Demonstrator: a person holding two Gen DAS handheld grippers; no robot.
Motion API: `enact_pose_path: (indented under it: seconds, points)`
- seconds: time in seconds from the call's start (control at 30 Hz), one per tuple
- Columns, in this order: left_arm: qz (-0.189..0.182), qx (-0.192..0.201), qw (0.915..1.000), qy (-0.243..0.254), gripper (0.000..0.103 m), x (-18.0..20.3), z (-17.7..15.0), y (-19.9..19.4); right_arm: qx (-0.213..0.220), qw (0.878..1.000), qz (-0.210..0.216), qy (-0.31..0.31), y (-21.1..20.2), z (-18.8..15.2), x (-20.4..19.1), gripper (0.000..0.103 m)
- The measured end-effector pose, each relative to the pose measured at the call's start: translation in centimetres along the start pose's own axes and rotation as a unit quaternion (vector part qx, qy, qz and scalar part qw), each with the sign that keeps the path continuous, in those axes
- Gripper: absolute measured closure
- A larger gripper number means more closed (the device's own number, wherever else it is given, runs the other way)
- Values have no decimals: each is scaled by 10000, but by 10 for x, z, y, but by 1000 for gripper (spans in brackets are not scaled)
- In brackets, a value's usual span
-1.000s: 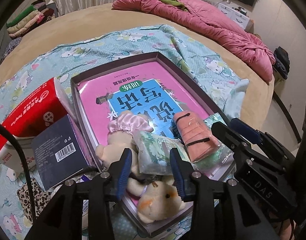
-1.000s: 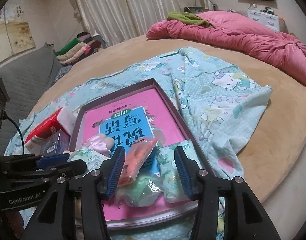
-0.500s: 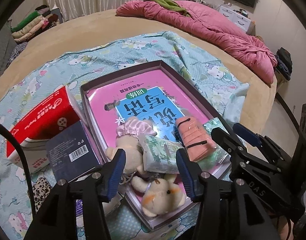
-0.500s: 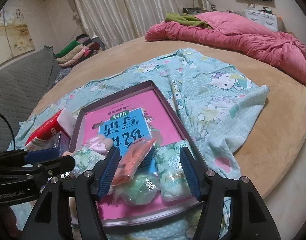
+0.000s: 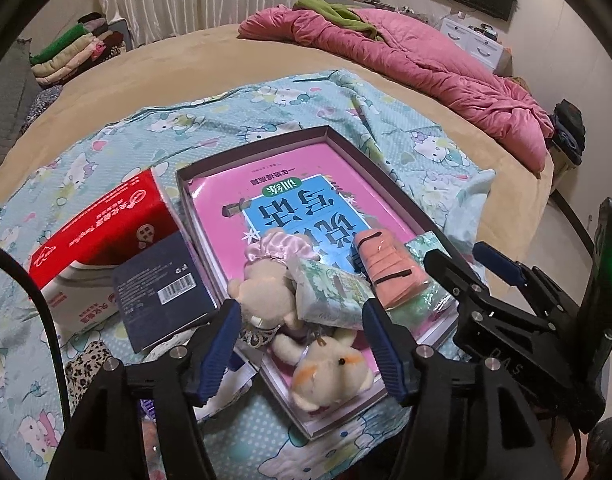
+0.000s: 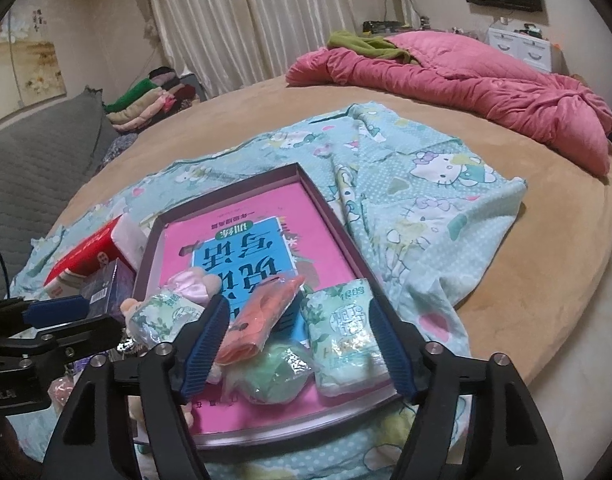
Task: Organize soft objects
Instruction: 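Lift both open tools away from the tray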
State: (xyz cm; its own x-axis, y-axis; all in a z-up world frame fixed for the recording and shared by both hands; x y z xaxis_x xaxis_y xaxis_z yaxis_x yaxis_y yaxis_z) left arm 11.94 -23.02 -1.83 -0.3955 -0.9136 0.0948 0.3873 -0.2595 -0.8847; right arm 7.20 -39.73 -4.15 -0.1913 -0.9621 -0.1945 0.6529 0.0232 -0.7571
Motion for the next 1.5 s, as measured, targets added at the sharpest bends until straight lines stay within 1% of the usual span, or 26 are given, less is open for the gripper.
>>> enact_pose_path:
  seconds: [0.2,0.53,0.67,0.73,0.77,0.8,0.93,1.07,1.23,1.5]
  points:
    - [71,66,9999,-27,37,-4,-4,-8,75,9999,-137,-61,-5,0,-2,24]
    - [104,160,9998,-79,35,-9,-10,-20,313,9991,-274,-123,-20,3,-8,23]
    - [108,176,9998,-76,35,-8,-14,-23,424,9980,-394,-246,-27,3,-11,23]
    - [138,156,9998,-74,28,-8,-16,-23,494,9974,-426,-322,-31,3,-15,23]
    - [131,145,9998,-67,22,-8,-17,-24,522,9971,-436,-351,-33,3,-16,23]
    - [122,154,9998,-77,21,-9,-17,-24,551,9968,-441,-383,-35,4,-18,23]
    - [133,194,9996,-134,21,-13,-21,-29,594,9964,-462,-402,-42,4,-23,23]
    - [138,208,9996,-165,21,-18,-25,-33,709,9956,-443,-419,-53,7,-31,22]
    - [177,268,9991,-281,21,-33,-31,-42,830,9950,-313,-466,-66,9,-43,22]
    - [330,470,9964,-619,21,-70,-30,-65,846,9945,-59,-615,-76,11,-68,22]
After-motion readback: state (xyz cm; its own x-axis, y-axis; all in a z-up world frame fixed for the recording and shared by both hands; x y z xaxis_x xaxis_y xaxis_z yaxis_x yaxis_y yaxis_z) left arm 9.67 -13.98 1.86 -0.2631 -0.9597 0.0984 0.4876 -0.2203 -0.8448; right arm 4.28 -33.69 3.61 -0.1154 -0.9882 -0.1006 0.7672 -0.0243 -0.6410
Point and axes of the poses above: each gripper's, at about its wrist camera, not at the fingertips, and y roughly the way its jaws point, x to its right, z to its top, the point moved 5 cm from there along y, roughly the way its jaws point, and after that the axes turned 5 degrees about -x, right-handed, at the moved point
